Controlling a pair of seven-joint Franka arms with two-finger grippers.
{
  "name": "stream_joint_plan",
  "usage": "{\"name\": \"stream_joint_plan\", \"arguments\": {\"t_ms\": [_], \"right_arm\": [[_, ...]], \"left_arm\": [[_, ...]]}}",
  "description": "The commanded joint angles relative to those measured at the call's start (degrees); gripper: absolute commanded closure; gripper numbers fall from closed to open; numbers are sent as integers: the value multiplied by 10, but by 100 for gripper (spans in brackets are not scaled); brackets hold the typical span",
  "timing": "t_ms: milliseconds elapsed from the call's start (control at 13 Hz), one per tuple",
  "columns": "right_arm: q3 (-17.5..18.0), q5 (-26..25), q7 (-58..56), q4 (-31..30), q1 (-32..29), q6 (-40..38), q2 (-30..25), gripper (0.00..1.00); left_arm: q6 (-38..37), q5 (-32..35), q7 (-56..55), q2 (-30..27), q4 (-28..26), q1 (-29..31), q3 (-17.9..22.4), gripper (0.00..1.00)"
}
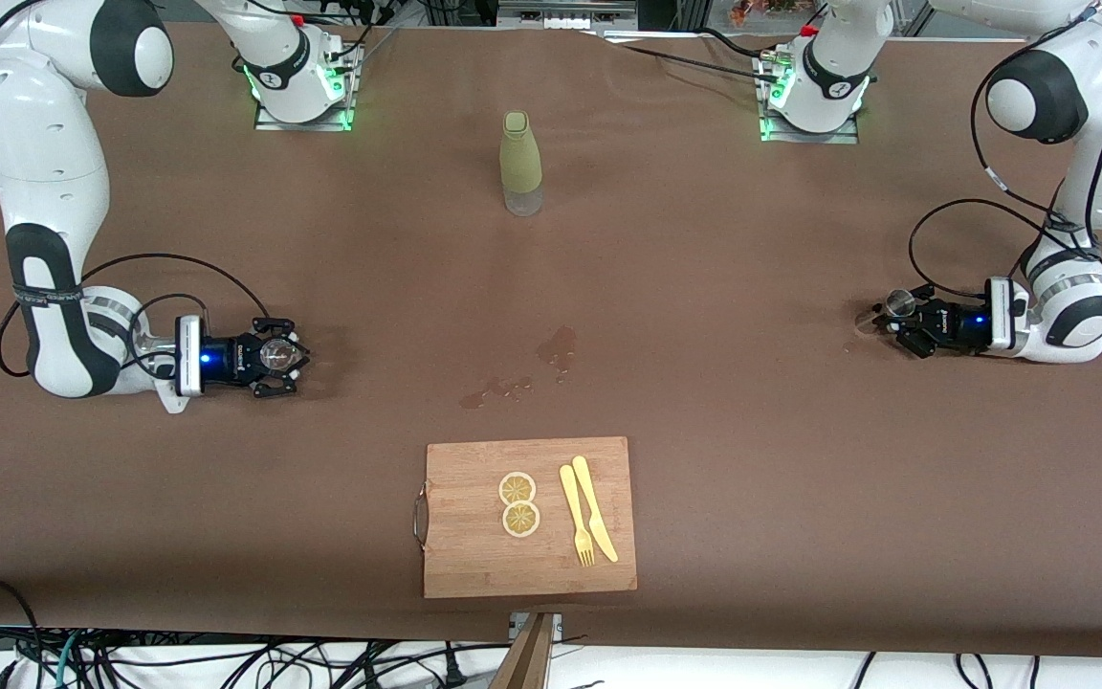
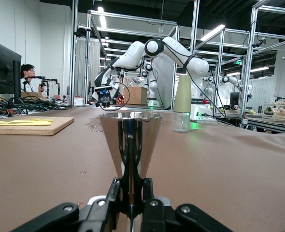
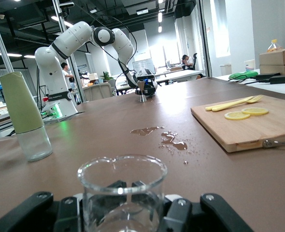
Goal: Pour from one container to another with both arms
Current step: 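Lift the glass cup with the right gripper while the left gripper lifts the jigger, then bring the glass cup above the jigger held by the left gripper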
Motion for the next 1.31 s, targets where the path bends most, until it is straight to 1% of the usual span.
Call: {"name": "stream_joint_plan", "arguments": {"t_ms": [0,154,231,385,462,538,692,923,1000,1154,1231], "right_arm": [[2,32,9,4,23,10,-5,100],[2,48,10,5,41,25,-9,100],[2,49,12,16,53,31,-16,100],[1,33,83,74,82,29,-17,100],[1,20,116,99,97,31,-17,100],[0,19,139,114,108,32,-18,100],[0,21,174,125,128,48,-22,100],[0,22,224,125,173,113,-51,100],[0,22,240,125,188,134,-58,100],[0,23,251,125,226,182,-65,100],[0,23,252,125,243,208,-70,100]], "left_arm": [[11,4,75,-1,-2,0,-6,100],[11,6,67,-4,-1,-3,-12,100],[11,4,56,-8,0,-5,-15,100],[20,3,30,-17,5,-16,-32,100],[33,3,18,-27,11,-30,-37,100],[45,0,2,-32,13,-46,-40,100],[54,-43,-31,-37,12,-84,-39,100],[90,-121,-68,-37,9,-148,-46,100],[112,-135,-83,-37,9,-165,-59,100],[167,-166,-112,-37,5,-186,-101,100],[192,-179,-123,-37,5,-199,-113,100]]}}
